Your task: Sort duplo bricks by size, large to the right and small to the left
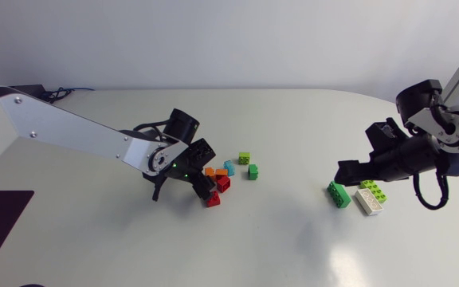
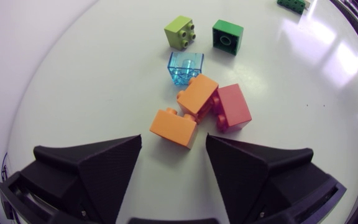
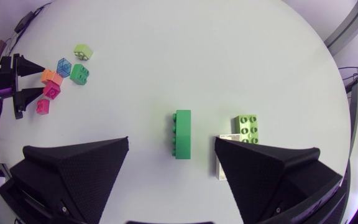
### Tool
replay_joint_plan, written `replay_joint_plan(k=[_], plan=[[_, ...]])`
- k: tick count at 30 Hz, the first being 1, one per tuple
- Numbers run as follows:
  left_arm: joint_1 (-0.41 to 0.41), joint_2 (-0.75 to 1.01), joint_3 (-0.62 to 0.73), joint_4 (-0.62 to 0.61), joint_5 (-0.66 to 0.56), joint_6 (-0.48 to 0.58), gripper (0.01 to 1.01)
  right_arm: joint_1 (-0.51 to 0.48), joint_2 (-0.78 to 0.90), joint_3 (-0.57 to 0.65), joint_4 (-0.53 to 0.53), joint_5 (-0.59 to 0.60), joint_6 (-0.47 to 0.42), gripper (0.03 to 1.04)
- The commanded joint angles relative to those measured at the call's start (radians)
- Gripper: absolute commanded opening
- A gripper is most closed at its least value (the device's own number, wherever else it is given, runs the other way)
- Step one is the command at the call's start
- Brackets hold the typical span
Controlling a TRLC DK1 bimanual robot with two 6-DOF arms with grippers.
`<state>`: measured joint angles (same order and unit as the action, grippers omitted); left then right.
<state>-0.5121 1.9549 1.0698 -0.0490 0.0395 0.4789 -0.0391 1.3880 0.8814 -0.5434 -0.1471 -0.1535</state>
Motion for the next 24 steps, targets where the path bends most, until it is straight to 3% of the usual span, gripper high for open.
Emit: replay_joint_plan(k=[1,9,24], plan=[[-0.006,0.024,0.016,0.003,0.008,0.023,0.503,0.007,-0.007,-0.022,-0.004,-0.003,0.019,1.0],[-0.011,0.024,0.002,0.021,0.008,0.026,0.423,0.005,-0.009,-0.03,-0.003,-0.006,0.019,1.0],[0.038,-0.047,-0.071,0.052,0.028,0.033,0.407,0.001,-0.012,-0.044,0.003,-0.008,0.019,1.0]])
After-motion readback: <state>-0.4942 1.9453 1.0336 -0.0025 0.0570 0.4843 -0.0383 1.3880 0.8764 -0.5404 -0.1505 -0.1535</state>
